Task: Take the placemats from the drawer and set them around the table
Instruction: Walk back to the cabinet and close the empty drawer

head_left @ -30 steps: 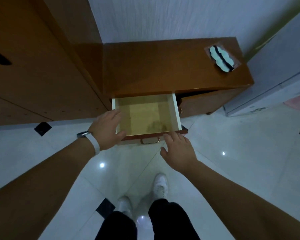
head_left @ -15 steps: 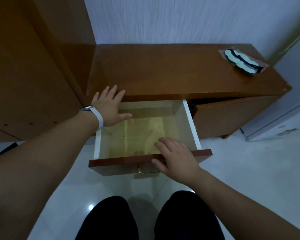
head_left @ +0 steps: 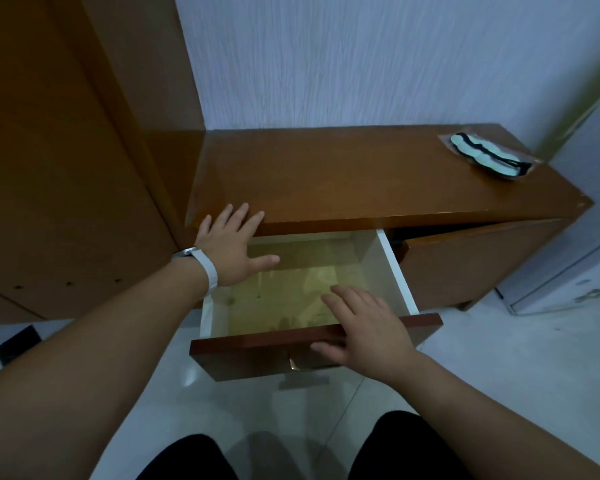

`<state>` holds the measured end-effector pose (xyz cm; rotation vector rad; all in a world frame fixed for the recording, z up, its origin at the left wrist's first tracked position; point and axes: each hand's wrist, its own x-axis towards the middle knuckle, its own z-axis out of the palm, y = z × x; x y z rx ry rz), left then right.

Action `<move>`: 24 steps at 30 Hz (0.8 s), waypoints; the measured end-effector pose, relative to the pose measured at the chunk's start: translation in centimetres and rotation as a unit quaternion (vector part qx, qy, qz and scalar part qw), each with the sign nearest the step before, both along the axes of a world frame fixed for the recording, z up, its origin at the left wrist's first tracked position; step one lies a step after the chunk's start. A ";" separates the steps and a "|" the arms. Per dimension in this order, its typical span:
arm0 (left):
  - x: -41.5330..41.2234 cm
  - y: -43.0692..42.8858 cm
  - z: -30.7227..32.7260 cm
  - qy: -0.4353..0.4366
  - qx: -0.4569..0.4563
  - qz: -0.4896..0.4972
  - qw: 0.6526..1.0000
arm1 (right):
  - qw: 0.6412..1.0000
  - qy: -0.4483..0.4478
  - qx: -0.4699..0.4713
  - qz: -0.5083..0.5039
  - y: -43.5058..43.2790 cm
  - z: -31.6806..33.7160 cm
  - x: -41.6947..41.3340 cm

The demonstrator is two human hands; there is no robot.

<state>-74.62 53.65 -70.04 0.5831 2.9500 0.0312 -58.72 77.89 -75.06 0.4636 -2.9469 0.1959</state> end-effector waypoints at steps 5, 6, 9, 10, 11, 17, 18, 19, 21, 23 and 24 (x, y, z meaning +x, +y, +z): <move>-0.3 -0.1 -0.7 0.023 -0.012 -0.005 1.000 | 0.999 0.042 -0.004 0.006 -0.1 -0.2 -2.8; -0.3 -0.1 -0.9 0.027 -0.010 -0.005 1.000 | 0.999 0.045 -0.006 0.005 -0.1 -0.3 -3.5; -0.4 -0.1 -1.0 0.032 0.000 -0.007 0.999 | 0.998 0.064 -0.001 -0.003 0.0 -0.3 -5.4; -0.5 -0.1 -1.0 0.034 0.005 -0.007 0.999 | 0.998 0.069 0.002 -0.004 0.0 -0.3 -5.9; -0.5 -0.1 -1.0 0.034 0.011 -0.007 0.999 | 0.998 0.069 0.007 -0.006 0.0 -0.2 -6.5; -0.6 -0.1 -1.0 0.038 0.021 -0.009 0.999 | 0.995 0.060 0.014 -0.081 0.1 0.3 -10.3; -0.6 -0.1 -1.2 0.045 0.019 -0.009 0.999 | 0.994 0.060 0.012 -0.094 0.1 0.3 -10.9; -0.5 -0.1 -1.3 0.055 0.013 -0.009 0.998 | 0.993 0.059 0.015 -0.104 0.1 0.3 -11.4; -0.5 0.0 -1.8 0.083 -0.001 -0.006 0.997 | 0.991 0.060 0.022 -0.117 0.0 0.2 -12.3; -0.4 0.2 -2.2 0.113 -0.007 -0.003 0.994 | 0.990 0.073 0.022 -0.121 -0.1 0.0 -12.8; -0.3 0.3 -2.5 0.129 -0.010 -0.002 0.992 | 0.989 0.083 0.021 -0.120 0.0 -0.1 -13.0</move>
